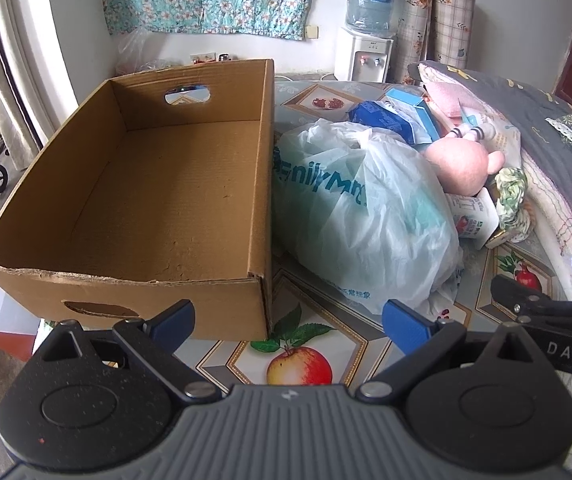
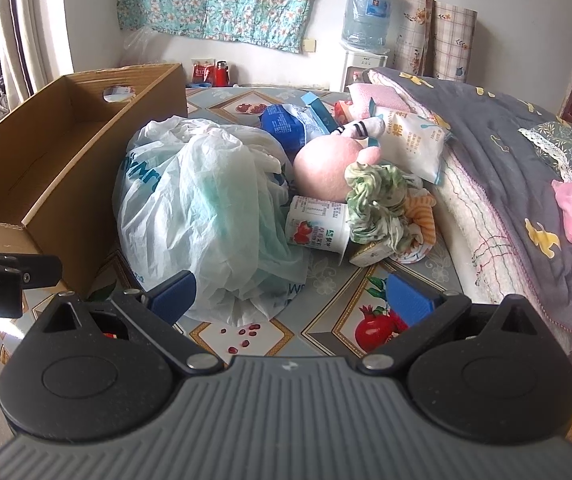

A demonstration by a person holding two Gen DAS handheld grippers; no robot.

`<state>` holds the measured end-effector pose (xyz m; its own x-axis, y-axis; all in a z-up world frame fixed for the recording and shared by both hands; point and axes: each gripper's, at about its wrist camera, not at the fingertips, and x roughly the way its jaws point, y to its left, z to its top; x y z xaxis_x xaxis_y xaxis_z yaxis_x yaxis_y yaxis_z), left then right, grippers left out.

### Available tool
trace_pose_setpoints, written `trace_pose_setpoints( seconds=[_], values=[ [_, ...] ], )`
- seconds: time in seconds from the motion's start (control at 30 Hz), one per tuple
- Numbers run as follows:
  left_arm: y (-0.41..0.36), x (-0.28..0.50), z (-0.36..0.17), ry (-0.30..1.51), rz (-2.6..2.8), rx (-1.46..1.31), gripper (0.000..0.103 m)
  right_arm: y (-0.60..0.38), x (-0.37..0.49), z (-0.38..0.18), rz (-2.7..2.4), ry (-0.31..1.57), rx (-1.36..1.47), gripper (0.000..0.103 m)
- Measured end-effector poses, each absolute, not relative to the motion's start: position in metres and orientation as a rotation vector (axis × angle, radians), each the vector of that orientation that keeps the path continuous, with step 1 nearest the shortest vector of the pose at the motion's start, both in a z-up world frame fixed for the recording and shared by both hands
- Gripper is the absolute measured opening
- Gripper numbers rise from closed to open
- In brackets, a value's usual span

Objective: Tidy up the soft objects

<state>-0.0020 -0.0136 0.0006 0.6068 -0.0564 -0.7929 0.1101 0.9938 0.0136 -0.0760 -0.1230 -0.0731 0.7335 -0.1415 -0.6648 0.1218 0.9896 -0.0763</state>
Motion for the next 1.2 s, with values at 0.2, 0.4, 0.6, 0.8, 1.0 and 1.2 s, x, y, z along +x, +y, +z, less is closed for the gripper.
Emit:
trace_pose_setpoints(
  seconds=[0.2, 0.4, 0.6, 0.8, 1.0, 1.2],
  values=[
    [-0.042, -0.002, 0.006, 0.857, -0.159, 0.133, 0.101, -0.154, -0.092, -0.071, -0.2, 0.7, -0.006, 0.102],
    [-0.073, 0.009, 0.012, 0.805, -0.265, 0.149, 0.101, -0.194, -0.095, -0.06, -0.197, 0.664, 0.031, 0.102],
    [-0.104, 0.042, 0.018, 0.75, -0.354, 0.094, 0.101, -0.242, -0.068, -0.029, -0.127, 0.597, 0.085, 0.102],
    [-0.125, 0.077, 0.021, 0.683, -0.405, 0.055, 0.097, -0.282, -0.016, -0.008, -0.03, 0.573, 0.166, 0.102],
    [-0.148, 0.115, 0.013, 0.683, -0.419, 0.069, 0.084, -0.299, 0.055, -0.021, 0.091, 0.655, 0.29, 0.098],
    [-0.163, 0.149, -0.002, 0.745, -0.453, 0.06, 0.062, -0.309, 0.119, -0.051, 0.13, 0.742, 0.381, 0.072]
  ],
)
